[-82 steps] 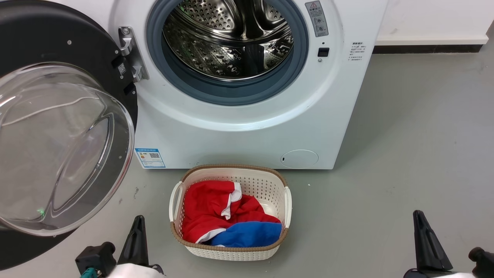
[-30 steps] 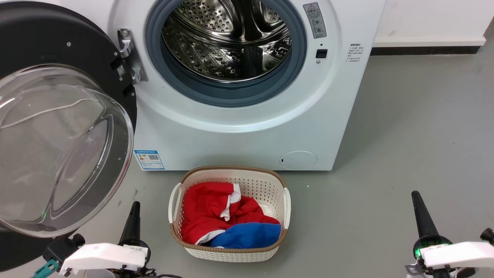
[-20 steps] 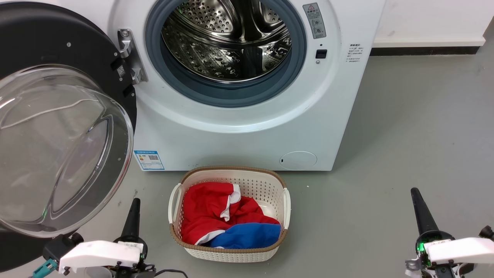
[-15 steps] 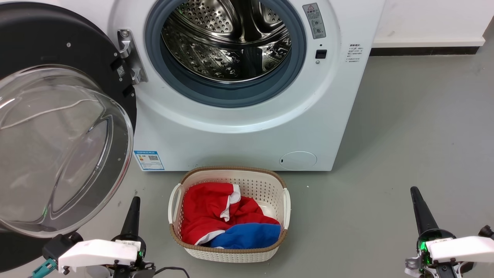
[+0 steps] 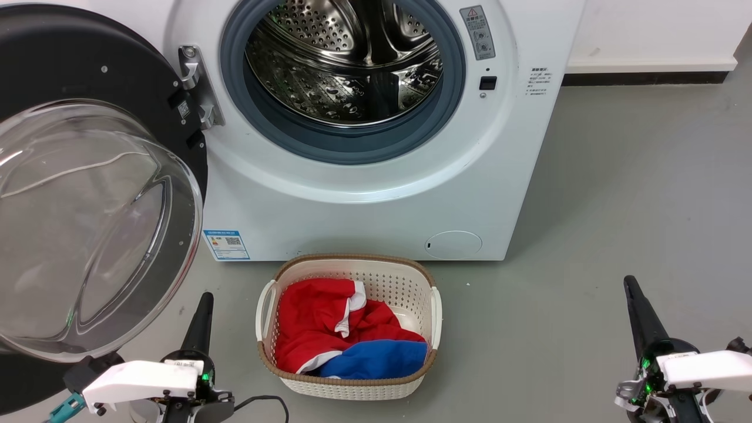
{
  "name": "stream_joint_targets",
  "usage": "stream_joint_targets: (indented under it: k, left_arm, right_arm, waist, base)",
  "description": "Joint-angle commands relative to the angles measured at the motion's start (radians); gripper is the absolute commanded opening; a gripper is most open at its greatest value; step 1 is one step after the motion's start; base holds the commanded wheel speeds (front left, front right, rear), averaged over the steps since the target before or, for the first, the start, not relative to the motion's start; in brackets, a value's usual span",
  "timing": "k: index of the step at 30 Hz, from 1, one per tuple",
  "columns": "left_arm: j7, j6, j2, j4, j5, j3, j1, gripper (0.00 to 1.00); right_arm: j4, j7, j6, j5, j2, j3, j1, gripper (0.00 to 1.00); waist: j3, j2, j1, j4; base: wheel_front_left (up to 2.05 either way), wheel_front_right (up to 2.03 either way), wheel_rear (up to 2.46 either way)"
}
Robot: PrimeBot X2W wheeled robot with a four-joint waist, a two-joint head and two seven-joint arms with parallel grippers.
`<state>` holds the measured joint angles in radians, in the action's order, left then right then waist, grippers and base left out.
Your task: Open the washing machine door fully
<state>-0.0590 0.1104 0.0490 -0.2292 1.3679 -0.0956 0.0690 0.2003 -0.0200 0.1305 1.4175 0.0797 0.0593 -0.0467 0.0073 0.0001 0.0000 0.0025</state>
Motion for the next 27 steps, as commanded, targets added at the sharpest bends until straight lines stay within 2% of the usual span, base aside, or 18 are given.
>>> stream_joint_targets:
  k: [1,27]
  left_arm:
    - [-0.006,0.005,0.002,0.0,0.026,-0.004,0.021,0.0]
    - [-0.054,0.022,0.002,-0.016,0.224,-0.019,0.043,0.0]
  right_arm:
    - [0.003,-0.009,0.0,0.027,0.004,0.003,-0.022,0.0]
    - [0.041,-0.061,0.0,0.208,-0.002,0.017,-0.063,0.0]
  waist:
    - [0.0,-0.0001,0.0,0.0]
    - [-0.004,-0.0001,0.0,-0.002]
  base:
    - [0.0,0.0,0.0]
    - [0.0,0.0,0.0]
